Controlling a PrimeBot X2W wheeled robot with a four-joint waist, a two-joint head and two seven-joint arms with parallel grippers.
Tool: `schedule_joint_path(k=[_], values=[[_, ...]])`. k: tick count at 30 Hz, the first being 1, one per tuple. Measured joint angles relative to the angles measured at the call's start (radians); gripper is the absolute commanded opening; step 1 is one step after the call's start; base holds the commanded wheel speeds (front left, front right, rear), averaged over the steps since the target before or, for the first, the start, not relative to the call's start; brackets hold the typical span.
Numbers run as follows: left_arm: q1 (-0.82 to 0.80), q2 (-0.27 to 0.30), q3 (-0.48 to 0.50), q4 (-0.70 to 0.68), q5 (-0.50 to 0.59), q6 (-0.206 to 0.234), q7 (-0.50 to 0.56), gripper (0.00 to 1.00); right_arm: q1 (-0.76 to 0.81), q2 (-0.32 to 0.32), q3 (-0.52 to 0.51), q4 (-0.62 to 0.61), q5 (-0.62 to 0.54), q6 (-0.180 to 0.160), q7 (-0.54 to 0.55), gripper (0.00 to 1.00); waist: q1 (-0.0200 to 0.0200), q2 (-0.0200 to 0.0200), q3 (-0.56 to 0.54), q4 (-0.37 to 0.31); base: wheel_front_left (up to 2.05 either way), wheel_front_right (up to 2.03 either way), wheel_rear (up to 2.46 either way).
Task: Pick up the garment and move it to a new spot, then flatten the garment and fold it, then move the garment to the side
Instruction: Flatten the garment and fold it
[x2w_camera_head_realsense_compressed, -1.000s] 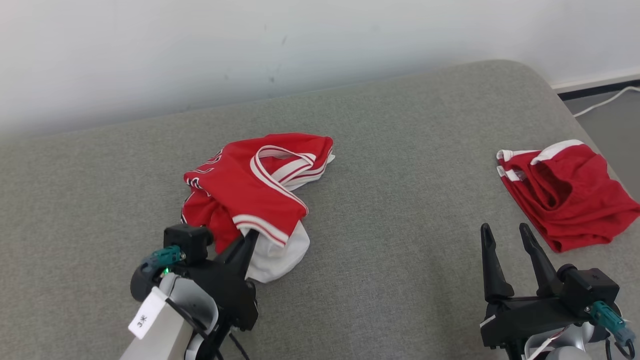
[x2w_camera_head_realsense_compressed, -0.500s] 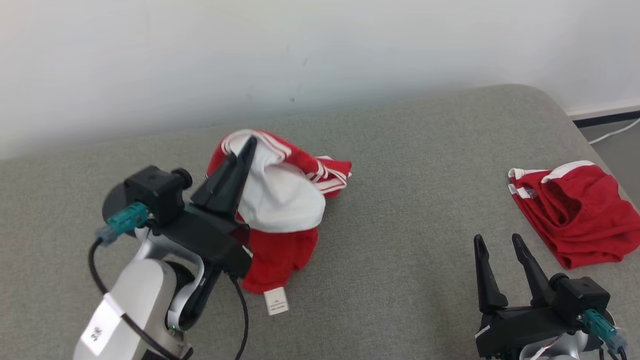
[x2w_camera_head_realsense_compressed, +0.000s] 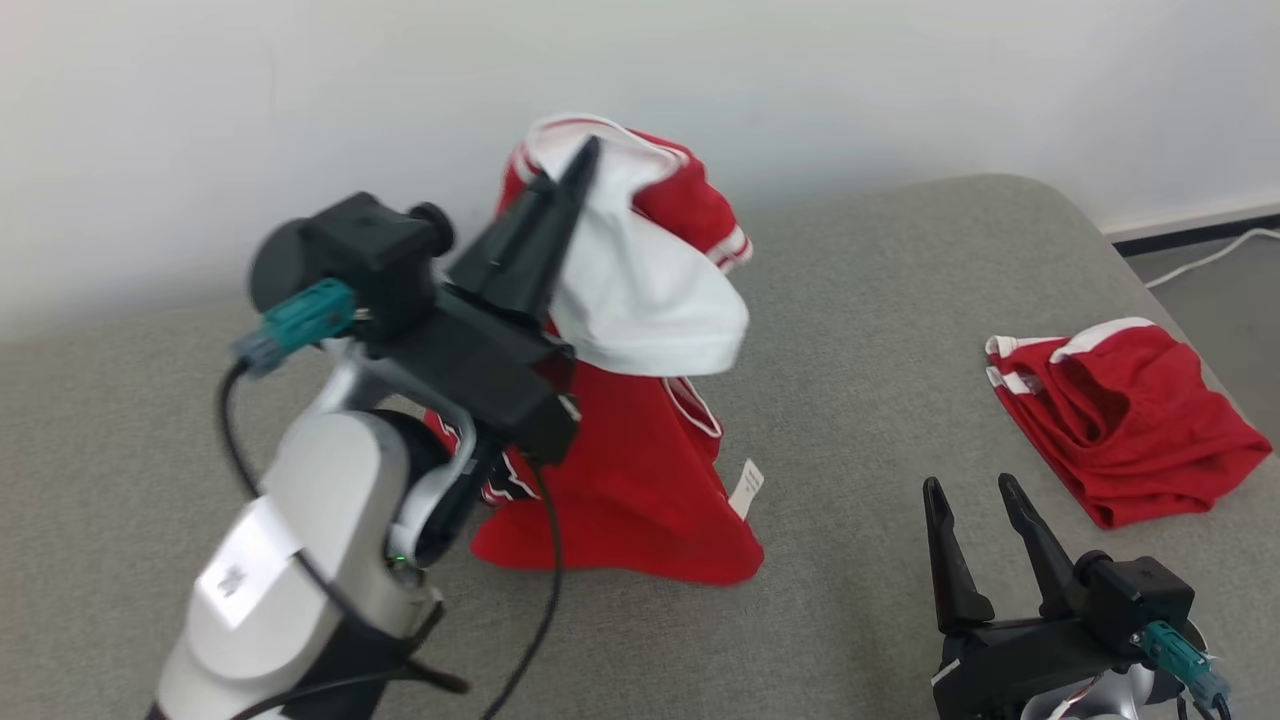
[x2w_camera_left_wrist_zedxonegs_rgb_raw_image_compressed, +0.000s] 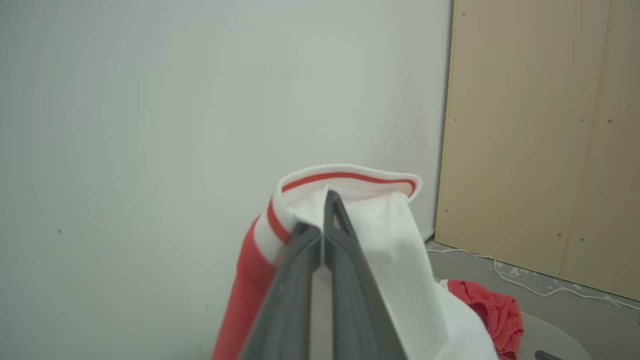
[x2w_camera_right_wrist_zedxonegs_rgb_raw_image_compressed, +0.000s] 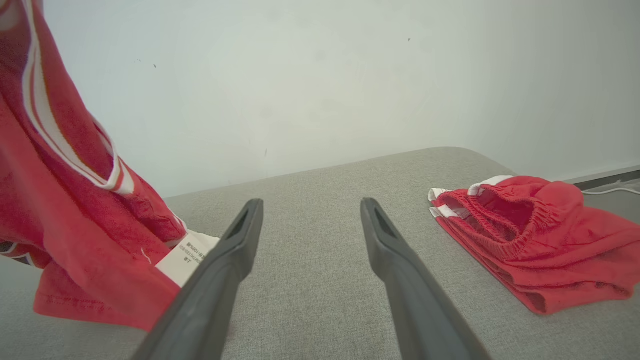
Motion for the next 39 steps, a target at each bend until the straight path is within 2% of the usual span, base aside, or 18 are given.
schedule_joint_path(k=[7,12,13,14,15,16,17,18,26,39], values=[[-0.058,-0.072,-0.047,0.156,-0.018,-0.008,0.037,0.00,-0.010,0.004,0.008,-0.004,0.000,0.000,0.000,1.00,0.0000,0.0001,0.024,-0.039,0.00,0.00,0.00],[-0.105,-0.083,-0.067,0.314,-0.016,-0.007,0.042,0.00,-0.045,0.012,0.021,0.002,0.000,0.007,0.000,1.00,0.0002,0.0001,0.046,-0.072,0.00,0.00,0.00],[-0.105,-0.086,-0.072,0.342,-0.017,-0.007,0.042,0.09,-0.049,0.013,0.021,0.003,0.000,0.007,0.000,1.00,0.0002,0.0000,0.051,-0.079,0.00,0.00,0.00],[-0.106,-0.089,-0.079,0.366,-0.017,-0.007,0.043,0.26,-0.050,0.014,0.022,0.004,0.000,0.007,0.000,1.00,0.0002,0.0000,0.055,-0.086,0.00,0.00,0.00],[-0.109,-0.091,-0.087,0.390,-0.018,-0.007,0.043,0.30,-0.050,0.014,0.022,0.008,0.001,0.007,0.000,1.00,0.0002,0.0000,0.060,-0.092,0.00,0.00,0.00],[-0.116,-0.094,-0.096,0.413,-0.018,-0.007,0.043,0.43,-0.050,0.014,0.022,0.011,0.001,0.007,0.000,1.00,0.0002,0.0001,0.065,-0.098,0.00,0.00,0.00],[-0.123,-0.096,-0.101,0.432,-0.018,-0.007,0.040,0.77,-0.050,0.014,0.022,0.013,0.002,0.007,-0.001,1.00,0.0002,0.0001,0.070,-0.103,0.00,0.00,0.00],[-0.130,-0.099,-0.105,0.450,-0.018,-0.005,0.035,1.00,-0.050,0.014,0.021,0.014,0.003,0.007,-0.001,1.00,0.0002,0.0000,0.076,-0.108,0.00,0.00,0.00],[-0.192,-0.099,-0.136,0.537,-0.018,0.009,-0.038,1.00,-0.052,0.016,0.009,0.022,0.006,0.006,-0.011,1.00,0.0003,0.0001,0.103,-0.122,0.00,0.00,0.00],[-0.147,-0.097,-0.293,0.469,-0.115,-0.026,-0.105,1.00,-0.050,0.009,-0.017,0.031,0.007,-0.001,-0.027,1.00,0.0002,0.0001,0.095,-0.052,0.00,0.00,0.00]])
